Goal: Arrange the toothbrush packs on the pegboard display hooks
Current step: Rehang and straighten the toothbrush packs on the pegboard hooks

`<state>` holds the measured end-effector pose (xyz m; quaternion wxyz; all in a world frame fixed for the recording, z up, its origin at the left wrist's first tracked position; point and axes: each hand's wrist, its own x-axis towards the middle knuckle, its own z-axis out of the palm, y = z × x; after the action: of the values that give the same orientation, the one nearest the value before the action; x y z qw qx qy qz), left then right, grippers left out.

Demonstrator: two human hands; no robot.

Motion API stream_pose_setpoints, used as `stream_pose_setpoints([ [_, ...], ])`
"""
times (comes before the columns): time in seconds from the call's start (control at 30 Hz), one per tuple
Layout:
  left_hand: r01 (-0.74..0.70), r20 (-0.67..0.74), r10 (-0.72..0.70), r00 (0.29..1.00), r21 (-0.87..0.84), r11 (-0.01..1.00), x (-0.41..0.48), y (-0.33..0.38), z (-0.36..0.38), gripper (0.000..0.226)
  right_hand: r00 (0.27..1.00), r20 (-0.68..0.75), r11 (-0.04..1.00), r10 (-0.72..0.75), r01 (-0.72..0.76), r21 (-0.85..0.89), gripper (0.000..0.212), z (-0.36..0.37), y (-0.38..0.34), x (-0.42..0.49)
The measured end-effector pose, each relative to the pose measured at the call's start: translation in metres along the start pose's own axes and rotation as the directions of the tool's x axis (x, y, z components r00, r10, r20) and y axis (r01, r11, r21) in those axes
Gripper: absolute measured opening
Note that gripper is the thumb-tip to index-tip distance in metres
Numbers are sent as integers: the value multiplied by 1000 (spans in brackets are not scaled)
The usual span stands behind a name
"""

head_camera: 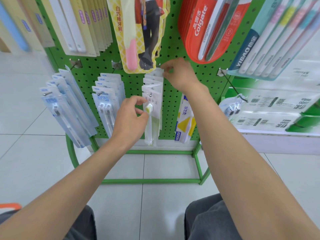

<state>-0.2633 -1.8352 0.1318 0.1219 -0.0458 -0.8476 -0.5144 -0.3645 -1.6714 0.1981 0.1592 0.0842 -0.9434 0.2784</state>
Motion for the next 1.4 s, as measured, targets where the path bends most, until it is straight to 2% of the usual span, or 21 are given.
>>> stream_pose_setpoints([
  [0.2, 15, -1, -15, 1000, 1, 1000, 2, 0, -4, 33, 1000, 14, 999, 20, -21, 28, 8, 5, 3, 8],
  [0.4, 21, -1, -21, 1000, 20, 1000, 4, -1, -7, 35, 999, 25, 997, 48, -49, 65, 13, -2, 2, 7],
  [0.57, 10, -1, -10, 1000, 20, 1000, 2, -1, -8, 35, 997, -21, 997, 75, -75, 11, 16, -5, -2, 5],
  [0.8, -17, -8, 17, 1000, 43, 999, -5, 3, -8, 41, 987, -91, 991, 132, -129, 38, 17, -7, 0, -23],
  [1.07, -42, -24, 43, 999, 29, 999, -25, 10, -6, 41, 946, -269, 975, 180, -135, 176, 17, -18, 4, -75],
  [1.2, -48, -8, 48, 999, 0, 999, -37, 14, -3, 39, 944, -275, 971, 179, -125, 205, 15, -24, 3, -101],
  [1.4, -46, 52, 47, 998, -20, 999, -40, 19, 2, 37, 954, -232, 931, 191, -101, 350, 10, -31, 6, -130],
])
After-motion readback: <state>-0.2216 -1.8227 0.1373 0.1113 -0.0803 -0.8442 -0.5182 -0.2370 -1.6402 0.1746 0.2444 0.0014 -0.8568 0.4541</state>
